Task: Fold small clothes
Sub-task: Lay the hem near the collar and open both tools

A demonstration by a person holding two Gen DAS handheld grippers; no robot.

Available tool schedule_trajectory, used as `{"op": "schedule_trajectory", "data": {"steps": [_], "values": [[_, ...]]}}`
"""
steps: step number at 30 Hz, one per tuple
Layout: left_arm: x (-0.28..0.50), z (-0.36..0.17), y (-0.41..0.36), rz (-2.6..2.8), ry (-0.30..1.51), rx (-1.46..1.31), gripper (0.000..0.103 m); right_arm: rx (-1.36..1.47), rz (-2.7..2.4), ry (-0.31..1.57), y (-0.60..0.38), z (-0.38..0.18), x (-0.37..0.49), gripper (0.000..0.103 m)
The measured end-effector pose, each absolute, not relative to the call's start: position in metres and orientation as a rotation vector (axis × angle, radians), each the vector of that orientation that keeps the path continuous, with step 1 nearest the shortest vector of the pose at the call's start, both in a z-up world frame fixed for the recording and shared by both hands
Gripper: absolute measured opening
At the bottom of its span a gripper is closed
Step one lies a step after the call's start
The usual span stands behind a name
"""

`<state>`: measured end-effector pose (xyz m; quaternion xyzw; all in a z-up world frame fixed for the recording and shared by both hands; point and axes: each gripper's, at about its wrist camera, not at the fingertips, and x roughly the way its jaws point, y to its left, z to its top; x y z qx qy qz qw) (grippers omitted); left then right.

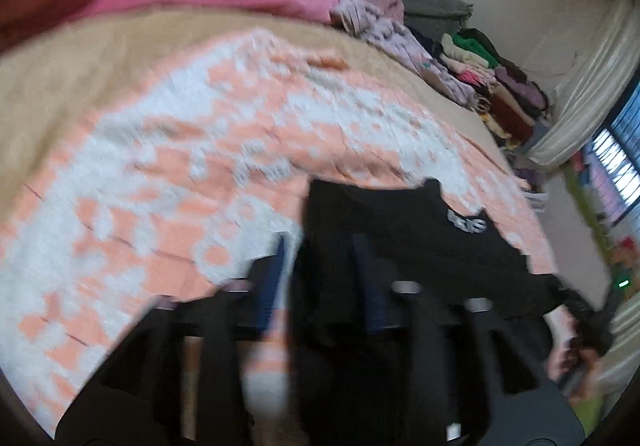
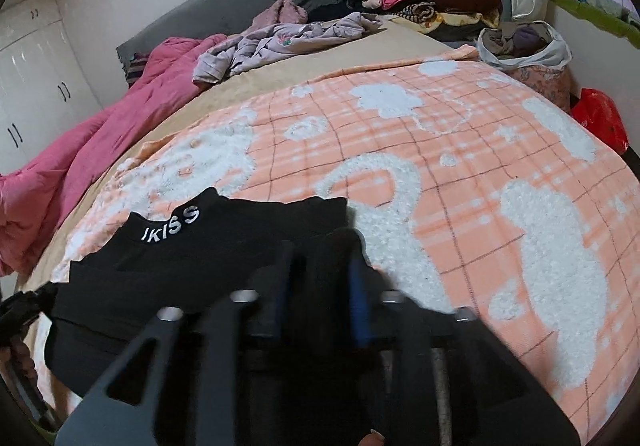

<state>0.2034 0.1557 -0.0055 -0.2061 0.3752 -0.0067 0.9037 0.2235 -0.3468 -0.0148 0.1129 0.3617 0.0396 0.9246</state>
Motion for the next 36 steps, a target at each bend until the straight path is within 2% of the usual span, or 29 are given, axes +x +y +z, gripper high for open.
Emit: {"op": "schedule_trajectory", "data": {"steps": [2,10,16,23,28,36], "values": [[0.199,0.002,0.155,0.034,0.737,-0.333,0.039,0.221,0.059,0.716,-0.351,-0.009,0.219,0.050],[0.182,0.031,0.132,-0.019,0.661,-0.223,0.041,0.076,0.164,0.605,-0.327,0.022,0.182,0.050],[0.178,0.025,0.086,-0.160,0.719,-0.157,0.041,-0.051,0.379,0.654,-0.271,0.021,0.161,0.049],[0.171,-0.004,0.032,-0.271,0.813,-0.015,0.041,-0.213,0.540,0.811,-0.216,-0.005,0.151,0.041],[0.173,-0.024,0.020,-0.230,0.837,0.115,0.041,-0.254,0.504,0.879,-0.211,-0.023,0.159,0.039],[0.183,-0.025,0.032,-0.221,0.809,0.073,0.044,-0.223,0.462,0.865,-0.223,-0.036,0.180,0.039]]}}
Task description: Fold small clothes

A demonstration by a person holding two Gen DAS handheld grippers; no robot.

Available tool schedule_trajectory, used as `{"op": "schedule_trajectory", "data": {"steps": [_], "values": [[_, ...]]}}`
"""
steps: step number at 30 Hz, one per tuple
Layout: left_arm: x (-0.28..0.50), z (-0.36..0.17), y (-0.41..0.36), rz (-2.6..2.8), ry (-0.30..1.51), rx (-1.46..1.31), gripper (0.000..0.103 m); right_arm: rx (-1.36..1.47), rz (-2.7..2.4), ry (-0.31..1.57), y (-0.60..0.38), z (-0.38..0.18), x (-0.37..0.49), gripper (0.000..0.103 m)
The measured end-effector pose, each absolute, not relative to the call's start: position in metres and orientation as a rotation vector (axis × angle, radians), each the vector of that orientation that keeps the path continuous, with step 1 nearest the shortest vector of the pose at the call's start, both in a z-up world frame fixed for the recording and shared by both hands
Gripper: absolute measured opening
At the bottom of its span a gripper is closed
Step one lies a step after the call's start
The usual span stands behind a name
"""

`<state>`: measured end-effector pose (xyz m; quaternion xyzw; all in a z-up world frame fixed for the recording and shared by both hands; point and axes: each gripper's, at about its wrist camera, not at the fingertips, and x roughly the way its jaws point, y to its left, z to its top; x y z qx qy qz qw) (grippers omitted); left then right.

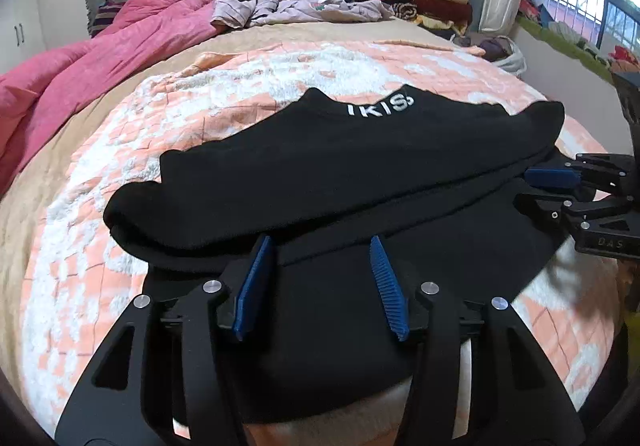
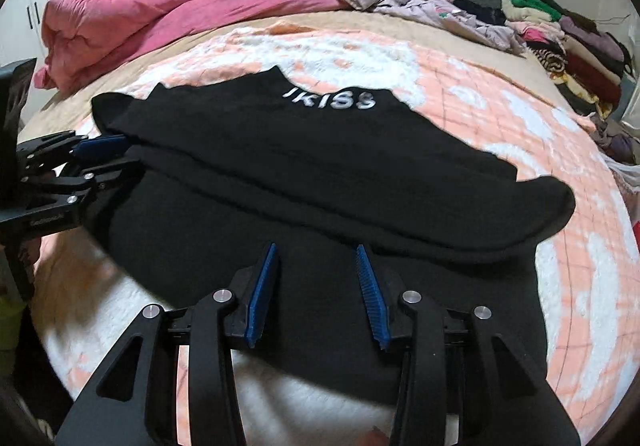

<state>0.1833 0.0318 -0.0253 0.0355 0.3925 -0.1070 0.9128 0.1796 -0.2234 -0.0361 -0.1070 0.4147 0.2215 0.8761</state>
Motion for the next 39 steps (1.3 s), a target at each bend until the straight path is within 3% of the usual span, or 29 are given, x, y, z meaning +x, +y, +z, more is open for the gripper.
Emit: {"op": "schedule_trajectory", "data": {"steps": [6,22,25,26,28,37,39], "values": [[0.202,-0.025,0.037,-0.215,0.812,0.050,0.053,-0.188,0.459,0.857,-0.223,-0.037,0.203,0.039],[0.232,0.012,0.097,-0.113,0.670,-0.100,0.053,-0.101,0.274,0.763,-0.253,-0.018,0.247,0.041],[0.231,0.017,0.117,-0.084,0.666,-0.166,0.055,-0.056,0.219,0.721,-0.275,-0.007,0.245,0.048],[0.231,0.017,0.123,-0.067,0.669,-0.186,0.063,-0.029,0.187,0.710,-0.287,-0.004,0.246,0.051],[0.235,0.012,0.133,-0.043,0.696,-0.207,0.065,-0.015,0.133,0.711,-0.303,-0.004,0.250,0.052],[0.246,-0.022,0.132,-0.088,0.822,-0.267,0.063,0.151,0.094,0.799,-0.343,-0.029,0.268,0.052],[0.245,-0.024,0.130,-0.082,0.822,-0.254,0.049,0.163,0.105,0.814,-0.340,-0.032,0.269,0.052]]}}
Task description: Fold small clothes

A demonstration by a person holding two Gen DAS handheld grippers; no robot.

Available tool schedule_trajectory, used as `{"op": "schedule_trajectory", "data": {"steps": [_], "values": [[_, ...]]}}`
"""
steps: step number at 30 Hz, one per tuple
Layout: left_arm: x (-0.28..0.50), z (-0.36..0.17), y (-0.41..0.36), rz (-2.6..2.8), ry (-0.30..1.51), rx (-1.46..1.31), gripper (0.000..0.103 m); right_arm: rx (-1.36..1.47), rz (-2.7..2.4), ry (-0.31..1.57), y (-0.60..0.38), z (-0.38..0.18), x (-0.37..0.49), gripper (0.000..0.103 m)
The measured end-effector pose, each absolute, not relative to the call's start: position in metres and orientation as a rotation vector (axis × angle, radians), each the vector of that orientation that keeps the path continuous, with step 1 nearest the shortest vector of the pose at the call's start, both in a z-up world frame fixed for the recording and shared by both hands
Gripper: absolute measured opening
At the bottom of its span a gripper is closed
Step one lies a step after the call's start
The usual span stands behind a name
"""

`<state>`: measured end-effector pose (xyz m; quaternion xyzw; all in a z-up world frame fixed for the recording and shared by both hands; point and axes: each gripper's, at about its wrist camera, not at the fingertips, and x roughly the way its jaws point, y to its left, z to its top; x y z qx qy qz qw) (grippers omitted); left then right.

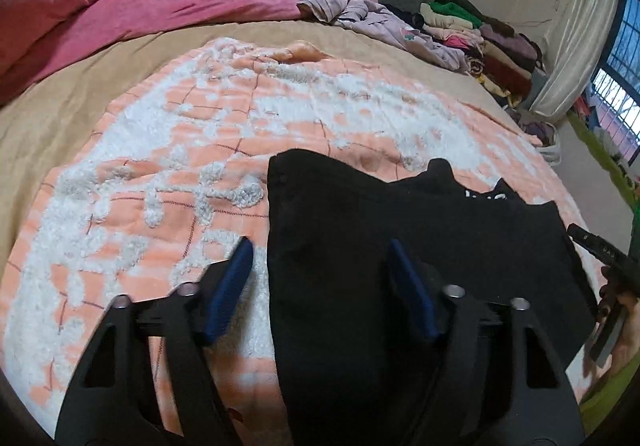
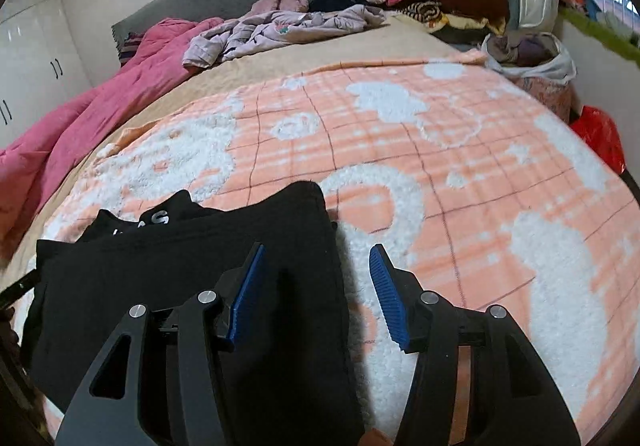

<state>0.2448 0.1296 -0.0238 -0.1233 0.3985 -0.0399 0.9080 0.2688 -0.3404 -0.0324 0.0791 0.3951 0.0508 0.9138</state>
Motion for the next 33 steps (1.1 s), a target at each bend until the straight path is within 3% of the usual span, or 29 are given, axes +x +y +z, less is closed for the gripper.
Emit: {"op": "schedule_trajectory", "data": {"steps": [3,5,8,10,14,19,22,24,28,30,33], "values": [[0.244,-0.025,0.127,-0.077,0.824,-0.229,0.029,0.163,0.121,0.826,-0.338,-0.037,0.271,0.052],[0.243,-0.025,0.125,-0.049,0.812,-0.195,0.005,0.151,0.127,0.831,-0.336,-0.040,0.271,0.051],[0.239,-0.019,0.124,-0.041,0.773,-0.169,0.003,0.125,0.147,0.834,-0.331,-0.042,0.272,0.018],[0.235,-0.010,0.120,-0.042,0.729,-0.139,0.003,0.103,0.141,0.797,-0.329,-0.035,0.266,0.007],[0.233,0.000,0.118,-0.042,0.681,-0.120,0.003,0.074,0.089,0.727,-0.335,-0.020,0.260,0.006],[0.248,-0.027,0.121,-0.011,0.785,-0.135,0.004,0.025,0.047,0.810,-0.332,-0.042,0.270,0.007],[0.250,-0.031,0.123,-0.003,0.809,-0.138,0.010,0.003,0.028,0.813,-0.331,-0.044,0.269,0.010],[0.248,-0.028,0.123,0.005,0.811,-0.128,0.015,-0.009,0.002,0.812,-0.331,-0.043,0.267,0.027],[0.244,-0.023,0.122,0.002,0.819,-0.127,0.025,-0.014,-0.006,0.805,-0.330,-0.038,0.261,0.039],[0.241,-0.017,0.120,-0.003,0.810,-0.117,0.032,-0.013,0.002,0.793,-0.327,-0.031,0.254,0.066],[0.235,-0.011,0.116,-0.009,0.806,-0.103,0.035,-0.008,0.034,0.754,-0.319,-0.018,0.245,0.070]]}}
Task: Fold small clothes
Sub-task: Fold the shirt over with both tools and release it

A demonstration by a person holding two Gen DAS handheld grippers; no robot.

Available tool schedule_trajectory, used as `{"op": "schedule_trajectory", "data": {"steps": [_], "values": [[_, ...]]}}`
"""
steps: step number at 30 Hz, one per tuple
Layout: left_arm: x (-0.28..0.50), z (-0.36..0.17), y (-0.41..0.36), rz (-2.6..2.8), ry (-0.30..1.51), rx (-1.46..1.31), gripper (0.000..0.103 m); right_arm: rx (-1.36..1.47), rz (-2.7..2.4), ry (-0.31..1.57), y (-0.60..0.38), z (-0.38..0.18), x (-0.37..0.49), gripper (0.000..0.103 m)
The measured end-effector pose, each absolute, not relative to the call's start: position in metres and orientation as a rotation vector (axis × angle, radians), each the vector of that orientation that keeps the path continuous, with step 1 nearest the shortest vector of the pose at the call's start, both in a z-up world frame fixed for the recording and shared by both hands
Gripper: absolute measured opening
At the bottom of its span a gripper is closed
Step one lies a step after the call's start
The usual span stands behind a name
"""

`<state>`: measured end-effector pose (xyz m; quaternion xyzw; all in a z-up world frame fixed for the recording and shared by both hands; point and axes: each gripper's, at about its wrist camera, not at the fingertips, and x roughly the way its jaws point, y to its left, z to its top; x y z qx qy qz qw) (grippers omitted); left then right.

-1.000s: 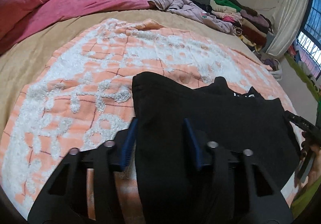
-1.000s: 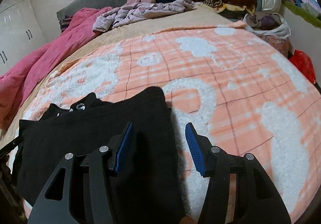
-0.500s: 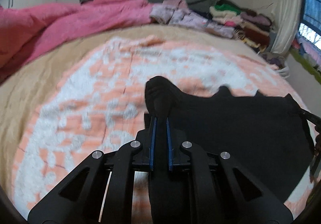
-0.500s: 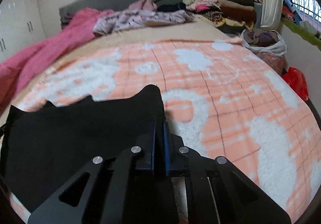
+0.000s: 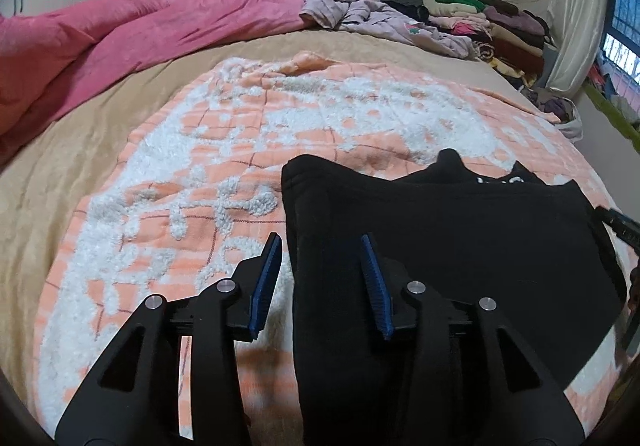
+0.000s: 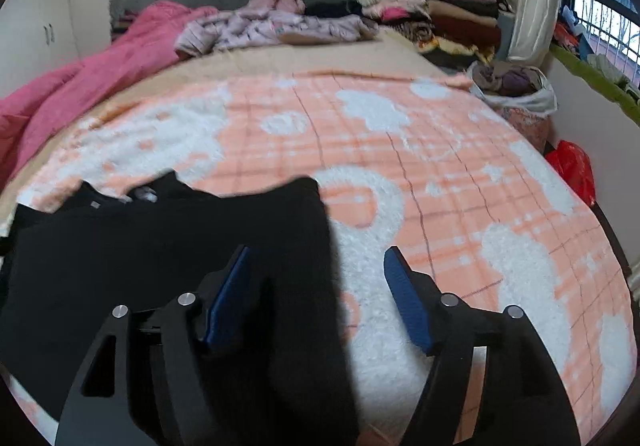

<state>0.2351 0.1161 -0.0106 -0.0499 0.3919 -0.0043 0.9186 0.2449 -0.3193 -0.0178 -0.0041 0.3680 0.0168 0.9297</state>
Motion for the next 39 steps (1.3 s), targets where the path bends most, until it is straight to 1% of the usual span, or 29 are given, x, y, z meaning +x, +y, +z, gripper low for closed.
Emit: {"op": "schedule_trajectory", "data": {"steps": [1,2,5,9,11,18,22,25,29,30,32,36,38,39], "values": [[0.233,-0.009,0.116,-0.009,0.805,-0.104,0.040,-0.013,0.047,0.744,-0.316,-0.014,0.242,0.070],[0.231,-0.007,0.115,-0.010,0.803,-0.106,0.042,-0.020,0.064,0.734,-0.311,-0.010,0.238,0.070],[0.226,-0.002,0.113,-0.014,0.800,-0.106,0.046,-0.047,0.111,0.717,-0.296,-0.002,0.229,0.080],[0.216,0.004,0.111,-0.025,0.796,-0.103,0.049,-0.090,0.169,0.711,-0.272,0.003,0.214,0.082],[0.213,0.006,0.109,-0.028,0.796,-0.102,0.054,-0.091,0.204,0.724,-0.262,0.001,0.206,0.083],[0.205,0.003,0.097,-0.060,0.827,-0.073,0.058,-0.105,0.277,0.788,-0.237,-0.016,0.183,0.083],[0.204,-0.018,0.094,-0.045,0.914,-0.046,0.059,-0.104,0.264,0.884,-0.235,-0.041,0.179,0.083],[0.202,-0.037,0.101,-0.055,0.964,-0.096,0.060,-0.095,0.257,0.876,-0.235,-0.045,0.176,0.084],[0.195,-0.028,0.107,-0.074,0.950,-0.117,0.061,-0.084,0.255,0.849,-0.234,-0.037,0.166,0.085],[0.193,-0.021,0.109,-0.073,0.928,-0.109,0.062,-0.076,0.257,0.839,-0.232,-0.034,0.161,0.087],[0.190,-0.013,0.113,-0.054,0.897,-0.092,0.067,-0.075,0.258,0.827,-0.227,-0.030,0.153,0.092],[0.187,-0.001,0.128,-0.054,0.878,-0.137,0.068,-0.086,0.287,0.786,-0.211,-0.018,0.140,0.095],[0.185,0.005,0.133,-0.044,0.865,-0.142,0.080,-0.092,0.304,0.768,-0.201,-0.012,0.135,0.097],[0.184,0.008,0.136,-0.040,0.859,-0.146,0.081,-0.091,0.321,0.754,-0.194,-0.007,0.132,0.098]]}}
